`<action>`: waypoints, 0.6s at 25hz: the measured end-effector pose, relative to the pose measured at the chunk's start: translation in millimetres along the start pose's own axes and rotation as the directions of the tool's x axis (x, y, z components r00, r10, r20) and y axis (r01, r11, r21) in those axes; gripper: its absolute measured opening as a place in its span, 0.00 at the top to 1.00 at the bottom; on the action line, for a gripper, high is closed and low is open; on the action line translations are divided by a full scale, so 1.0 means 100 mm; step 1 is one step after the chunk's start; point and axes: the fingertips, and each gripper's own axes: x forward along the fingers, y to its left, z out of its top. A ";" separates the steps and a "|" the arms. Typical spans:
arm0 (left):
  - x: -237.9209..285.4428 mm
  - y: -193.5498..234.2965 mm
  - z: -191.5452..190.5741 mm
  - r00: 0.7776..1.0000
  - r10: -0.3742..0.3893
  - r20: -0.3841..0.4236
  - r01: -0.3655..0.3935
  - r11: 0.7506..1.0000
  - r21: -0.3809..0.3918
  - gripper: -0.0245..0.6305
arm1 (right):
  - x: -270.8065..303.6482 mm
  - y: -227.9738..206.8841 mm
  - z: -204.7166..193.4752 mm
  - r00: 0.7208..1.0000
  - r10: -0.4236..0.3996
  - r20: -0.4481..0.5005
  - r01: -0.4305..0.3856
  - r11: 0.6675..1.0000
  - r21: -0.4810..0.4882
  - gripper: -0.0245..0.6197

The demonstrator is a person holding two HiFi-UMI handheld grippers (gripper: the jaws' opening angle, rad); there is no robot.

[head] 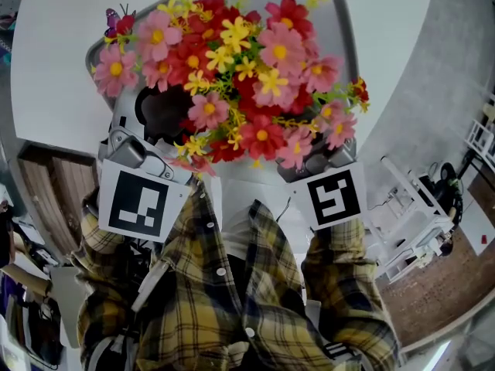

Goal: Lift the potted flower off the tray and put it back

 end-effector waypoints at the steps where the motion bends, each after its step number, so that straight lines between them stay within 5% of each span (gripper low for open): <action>1: 0.00 0.00 0.00 1.000 0.000 0.000 0.000 1.000 0.000 0.47 | 0.00 0.00 0.00 1.000 0.000 0.000 0.000 1.000 -0.001 0.41; 15: -0.08 0.03 -0.04 1.000 0.017 0.025 -0.018 0.999 0.028 0.47 | 0.08 0.07 0.02 1.000 0.018 0.015 -0.018 0.999 0.037 0.41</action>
